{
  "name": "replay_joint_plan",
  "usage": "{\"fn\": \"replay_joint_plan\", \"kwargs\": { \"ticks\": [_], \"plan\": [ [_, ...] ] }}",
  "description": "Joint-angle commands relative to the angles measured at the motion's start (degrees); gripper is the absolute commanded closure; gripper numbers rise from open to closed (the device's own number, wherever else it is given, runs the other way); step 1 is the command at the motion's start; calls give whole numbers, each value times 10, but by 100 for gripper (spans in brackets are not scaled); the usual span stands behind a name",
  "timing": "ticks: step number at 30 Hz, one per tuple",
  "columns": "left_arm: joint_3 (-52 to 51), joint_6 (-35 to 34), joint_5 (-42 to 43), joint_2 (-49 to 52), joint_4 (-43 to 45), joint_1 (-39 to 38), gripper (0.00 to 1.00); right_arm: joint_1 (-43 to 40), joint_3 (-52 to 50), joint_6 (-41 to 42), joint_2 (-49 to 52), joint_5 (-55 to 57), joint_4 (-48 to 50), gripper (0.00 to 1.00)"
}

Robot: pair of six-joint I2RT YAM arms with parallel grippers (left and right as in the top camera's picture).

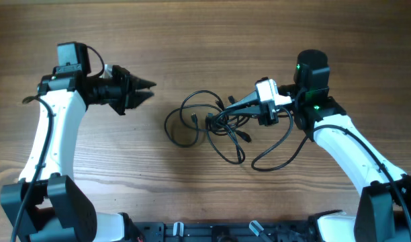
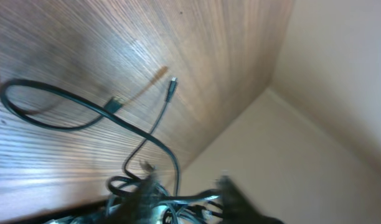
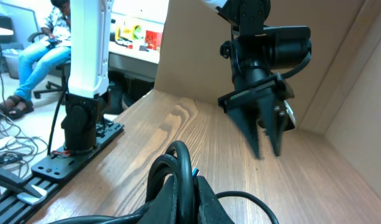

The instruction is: Untangle cables

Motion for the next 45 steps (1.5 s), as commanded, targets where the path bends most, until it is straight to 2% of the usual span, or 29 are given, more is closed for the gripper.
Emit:
{"fn": "replay_joint_plan", "kwargs": {
  "ticks": [1,3,4,5,7,10,20,23,28,32,36,45],
  "plan": [
    [2,42,-28,6,-3,-41,32,2,5,-20,3,-37,4,96],
    [2,53,10,6,-2,-74,16,1,5,-20,3,-37,8,95],
    [2,57,43,6,-2,-85,11,1,5,-20,3,-37,12,95],
    [2,56,95,6,-2,-99,10,1,5,-20,3,-37,18,95],
    [2,56,158,6,7,-120,13,1,5,-17,3,-37,33,96],
    [2,52,160,6,-15,-148,23,1,5,-17,3,-37,38,96],
    [2,52,161,6,-106,-208,16,1,5,-16,3,-37,36,95],
    [2,49,170,6,-107,-228,20,1,5,-16,3,-37,35,95],
    [2,-16,160,6,-52,-243,22,2,5,-15,3,-37,34,95],
    [2,-68,103,6,10,-244,27,2,5,-12,3,-37,34,95],
    [2,-85,44,7,21,-244,37,2,5,-11,3,-37,34,96],
    [2,-95,41,7,23,-250,38,2,5,-11,3,-37,34,95]
  ]
}}
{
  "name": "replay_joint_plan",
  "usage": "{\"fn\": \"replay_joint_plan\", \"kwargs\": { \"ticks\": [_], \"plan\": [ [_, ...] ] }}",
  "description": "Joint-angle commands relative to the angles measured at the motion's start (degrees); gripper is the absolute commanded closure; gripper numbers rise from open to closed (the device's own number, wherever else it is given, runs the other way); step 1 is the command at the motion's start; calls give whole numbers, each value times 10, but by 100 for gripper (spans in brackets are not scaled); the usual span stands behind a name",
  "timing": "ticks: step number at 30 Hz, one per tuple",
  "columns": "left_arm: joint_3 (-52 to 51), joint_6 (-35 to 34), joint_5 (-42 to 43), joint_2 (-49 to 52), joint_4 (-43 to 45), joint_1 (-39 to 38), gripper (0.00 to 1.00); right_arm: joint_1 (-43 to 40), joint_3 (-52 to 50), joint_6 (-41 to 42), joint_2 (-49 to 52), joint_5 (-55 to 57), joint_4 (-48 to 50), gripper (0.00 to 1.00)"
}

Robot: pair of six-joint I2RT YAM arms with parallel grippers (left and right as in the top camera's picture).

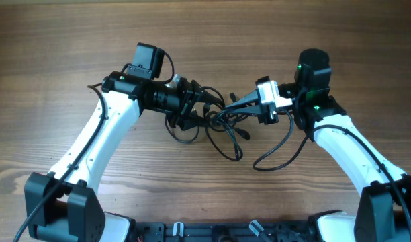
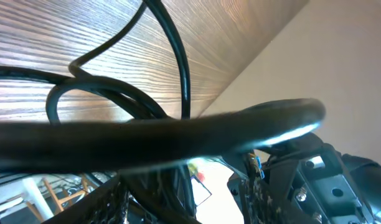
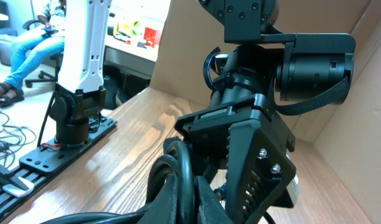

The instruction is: Untangle cables

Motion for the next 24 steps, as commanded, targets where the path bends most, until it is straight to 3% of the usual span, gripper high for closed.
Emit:
{"fn": "replay_joint_plan", "kwargs": {
  "ticks": [1,8,15,20,24],
  "plan": [
    [2,-16,-10,7,2,-11,38,2,5,-5,3,-37,0,96],
    [2,-16,-7,7,-26,-29,40,2,5,5,3,-37,0,95],
    [2,-33,-11,7,-4,-32,63,2,5,5,3,-37,0,95],
    [2,-35,-11,7,6,-32,71,2,5,5,3,-37,0,95],
    [2,-35,-11,7,6,-32,83,2,5,5,3,-37,0,95]
  ]
}}
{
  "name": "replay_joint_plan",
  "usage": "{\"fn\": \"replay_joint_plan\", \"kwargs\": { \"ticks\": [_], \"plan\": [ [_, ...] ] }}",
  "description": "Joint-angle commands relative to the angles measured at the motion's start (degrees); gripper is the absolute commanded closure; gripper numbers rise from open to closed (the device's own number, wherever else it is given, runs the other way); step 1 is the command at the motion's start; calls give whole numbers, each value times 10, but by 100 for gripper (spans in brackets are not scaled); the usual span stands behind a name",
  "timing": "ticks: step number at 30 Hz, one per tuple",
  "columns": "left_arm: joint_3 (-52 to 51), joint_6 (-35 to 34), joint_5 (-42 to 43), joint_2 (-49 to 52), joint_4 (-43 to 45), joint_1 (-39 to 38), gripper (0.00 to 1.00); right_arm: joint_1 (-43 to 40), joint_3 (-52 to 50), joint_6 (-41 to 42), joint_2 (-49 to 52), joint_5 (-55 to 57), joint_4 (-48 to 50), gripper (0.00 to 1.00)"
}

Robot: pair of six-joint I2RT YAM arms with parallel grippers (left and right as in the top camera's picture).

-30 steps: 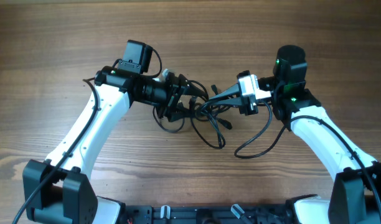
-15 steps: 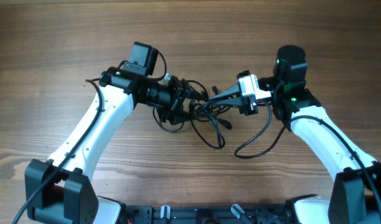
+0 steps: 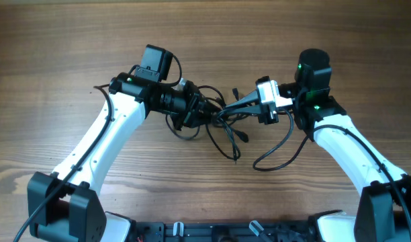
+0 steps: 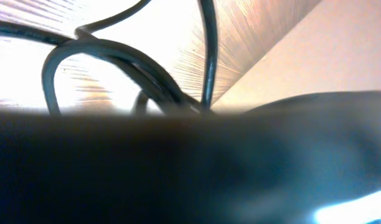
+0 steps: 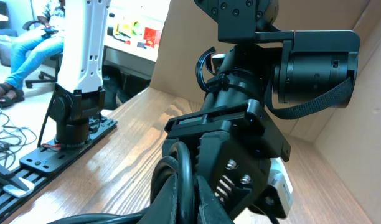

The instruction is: Untangle cables

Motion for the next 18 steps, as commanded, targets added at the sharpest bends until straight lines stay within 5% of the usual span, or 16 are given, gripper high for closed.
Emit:
{"fn": "replay_joint_plan", "kwargs": {
  "ticks": [1,18],
  "plan": [
    [2,-2,-1,7,4,-4,91,2,5,3,3,-37,0,95],
    [2,-65,45,7,116,98,96,9,5,1,3,-37,-43,96]
  ]
}}
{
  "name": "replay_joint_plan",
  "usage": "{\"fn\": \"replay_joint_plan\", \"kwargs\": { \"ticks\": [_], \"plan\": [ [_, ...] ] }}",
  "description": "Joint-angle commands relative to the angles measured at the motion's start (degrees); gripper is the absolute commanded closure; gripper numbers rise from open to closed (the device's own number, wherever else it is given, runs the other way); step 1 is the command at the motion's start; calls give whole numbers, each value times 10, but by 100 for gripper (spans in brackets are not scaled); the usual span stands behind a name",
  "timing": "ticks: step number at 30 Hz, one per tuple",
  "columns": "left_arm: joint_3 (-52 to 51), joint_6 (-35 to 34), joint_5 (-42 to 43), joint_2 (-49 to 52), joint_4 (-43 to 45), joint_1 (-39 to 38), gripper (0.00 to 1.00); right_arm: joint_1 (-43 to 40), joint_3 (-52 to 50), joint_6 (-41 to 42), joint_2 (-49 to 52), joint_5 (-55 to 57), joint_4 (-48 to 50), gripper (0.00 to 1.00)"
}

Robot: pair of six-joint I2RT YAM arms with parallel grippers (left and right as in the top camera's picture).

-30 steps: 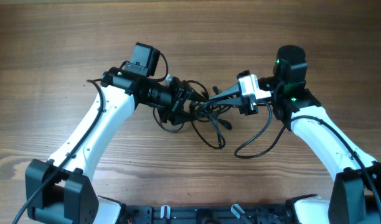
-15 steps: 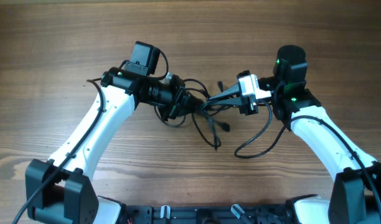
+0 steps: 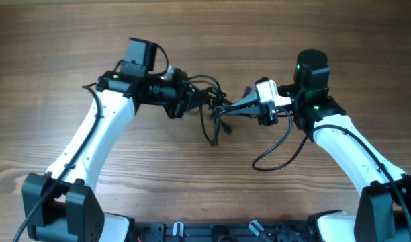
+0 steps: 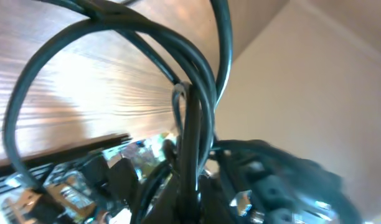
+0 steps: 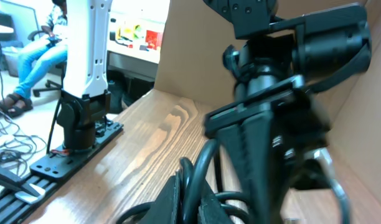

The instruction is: Untangle cables

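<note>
A tangle of black cables (image 3: 207,101) stretches between both grippers over the wooden table. My left gripper (image 3: 189,99) is shut on strands at the tangle's left side; in the left wrist view several cable loops (image 4: 190,118) run into its closed fingers (image 4: 178,190). My right gripper (image 3: 227,109) is shut on the right side, the cable (image 5: 200,168) pinched between its fingers (image 5: 178,193). One loose end (image 3: 213,133) hangs down from the middle. Another loop (image 3: 281,149) lies on the table below the right gripper.
The wooden table (image 3: 91,202) runs all around the arms. A black rail (image 3: 212,232) lines the near edge. A cardboard wall (image 5: 197,37) stands behind the table in the right wrist view, where the left arm (image 5: 284,112) fills the middle.
My left gripper has drawn back to the upper left, shut on cable strands. The loops that lay on the table under it are now pulled up, and one end dangles.
First my left gripper stood open far left of the tangle while the right gripper held its right side. Then the left gripper was at the tangle, then pushed into it. Now it grips strands and has shifted left, stretching the bundle between both grippers.
</note>
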Motion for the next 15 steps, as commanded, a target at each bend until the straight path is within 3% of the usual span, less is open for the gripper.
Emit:
{"fn": "replay_joint_plan", "kwargs": {
  "ticks": [1,8,11,12,15],
  "plan": [
    [2,-32,16,7,36,42,96,8,5,1,2,-37,-7,96],
    [2,-78,16,7,80,99,96,45,5,-8,2,-37,-51,96],
    [2,-51,17,7,71,99,94,63,5,-22,2,-37,-60,95],
    [2,-25,17,7,55,97,88,65,5,-31,2,-37,-61,96],
    [2,54,35,7,-14,92,52,66,5,-49,2,-24,-61,96]
  ]
}}
